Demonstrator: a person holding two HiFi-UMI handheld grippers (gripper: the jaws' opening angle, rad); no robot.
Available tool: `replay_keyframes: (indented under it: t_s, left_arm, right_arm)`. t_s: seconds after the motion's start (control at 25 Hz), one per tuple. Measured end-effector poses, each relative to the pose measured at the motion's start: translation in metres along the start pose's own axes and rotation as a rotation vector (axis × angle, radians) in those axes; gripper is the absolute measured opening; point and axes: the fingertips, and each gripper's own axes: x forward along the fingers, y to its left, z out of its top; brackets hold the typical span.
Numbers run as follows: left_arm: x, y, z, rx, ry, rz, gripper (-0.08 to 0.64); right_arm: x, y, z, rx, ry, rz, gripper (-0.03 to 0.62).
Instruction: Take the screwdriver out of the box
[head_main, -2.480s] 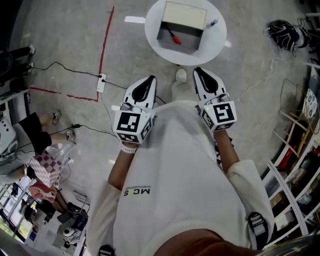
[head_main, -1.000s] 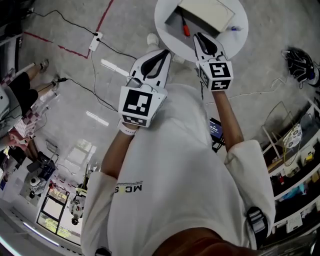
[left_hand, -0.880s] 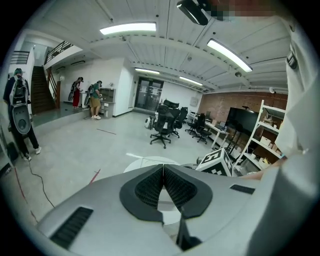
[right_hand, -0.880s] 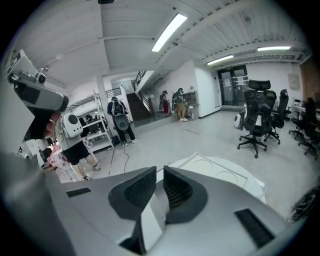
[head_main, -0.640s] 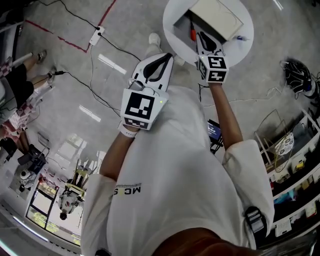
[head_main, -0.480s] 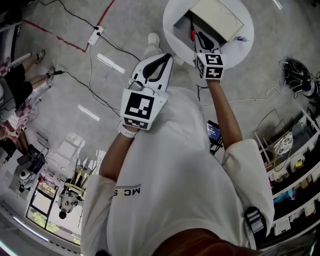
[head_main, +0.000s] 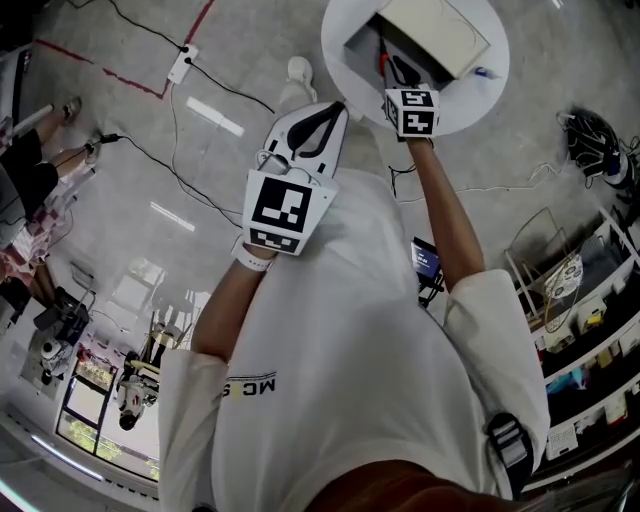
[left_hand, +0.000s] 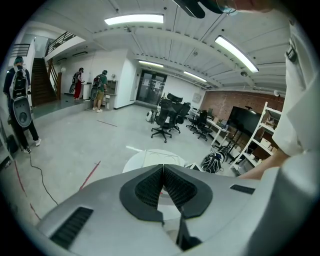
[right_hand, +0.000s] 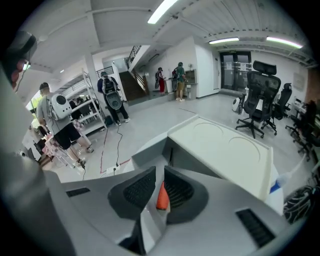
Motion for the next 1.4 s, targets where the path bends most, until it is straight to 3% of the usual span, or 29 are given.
replay_keyframes:
  t_s: [0.64,1.4]
  left_arm:
    - [0.014,-0.005,-0.018,-0.015,0.107,-0.058,0.012]
    - [0.009,-0.002,-0.018,-0.007,0.117,-0.038,0.012]
  right_arm:
    - [0.043,-0.006,-0.041,0.016,0.239,0.007,0.124]
    - [0.053,-0.014,-0.048,0.075,0.423,0.038,0.152]
